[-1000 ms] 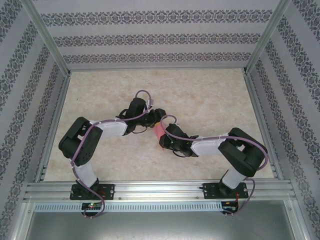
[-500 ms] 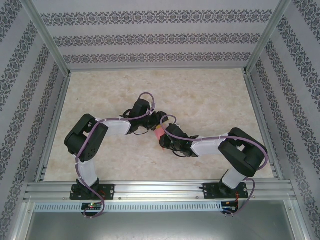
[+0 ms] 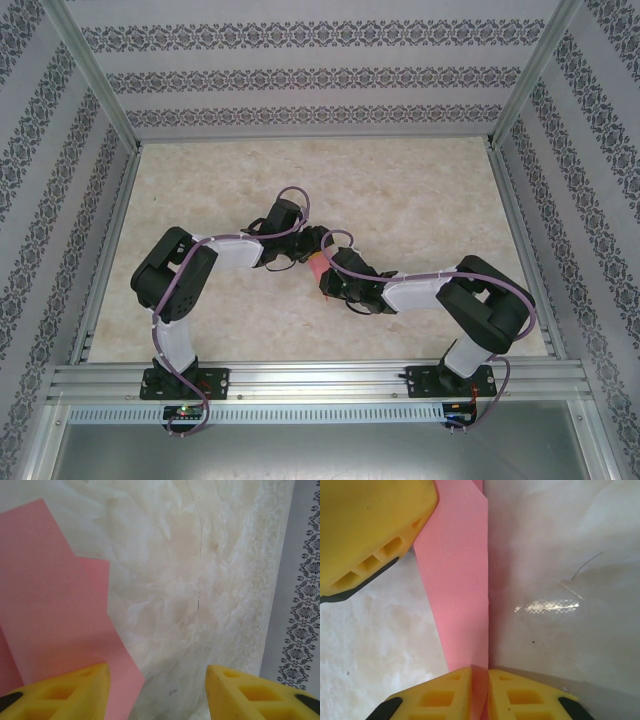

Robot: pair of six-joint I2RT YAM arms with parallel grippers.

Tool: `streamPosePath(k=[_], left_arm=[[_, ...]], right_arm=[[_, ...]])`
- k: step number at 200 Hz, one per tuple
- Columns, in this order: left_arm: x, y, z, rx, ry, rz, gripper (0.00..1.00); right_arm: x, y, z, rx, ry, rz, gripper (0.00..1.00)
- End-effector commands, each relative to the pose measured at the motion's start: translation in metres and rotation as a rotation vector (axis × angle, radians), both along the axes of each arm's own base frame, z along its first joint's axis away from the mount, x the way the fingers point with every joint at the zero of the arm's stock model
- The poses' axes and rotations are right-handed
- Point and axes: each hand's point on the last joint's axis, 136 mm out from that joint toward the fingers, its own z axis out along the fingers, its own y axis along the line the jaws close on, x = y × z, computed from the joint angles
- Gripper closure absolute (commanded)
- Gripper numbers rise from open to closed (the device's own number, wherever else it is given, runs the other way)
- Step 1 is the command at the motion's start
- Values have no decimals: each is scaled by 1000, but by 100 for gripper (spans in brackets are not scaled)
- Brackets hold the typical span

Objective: Fold a paper plane with a square sheet of paper (pick it up from the middle)
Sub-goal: Fold the wing for the fifth time at the center of the table.

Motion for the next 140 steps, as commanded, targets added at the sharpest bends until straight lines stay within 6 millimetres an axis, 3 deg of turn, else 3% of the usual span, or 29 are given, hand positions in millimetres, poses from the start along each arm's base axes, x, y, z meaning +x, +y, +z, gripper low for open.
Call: streamPosePath(k=[1, 37, 66, 140], left_arm=[[5, 5, -6, 42, -14, 1, 46], [4, 7, -8, 52, -8, 4, 46], [4, 10, -12, 66, -1, 16, 46], [1, 18, -22, 90, 20, 35, 46]], right_arm=[[-1, 12, -6, 39, 0, 47, 84], [1, 14, 2, 53, -8, 59, 80], [4, 16, 6, 66, -16, 65, 84], [3, 6, -5, 31, 24, 34, 87]])
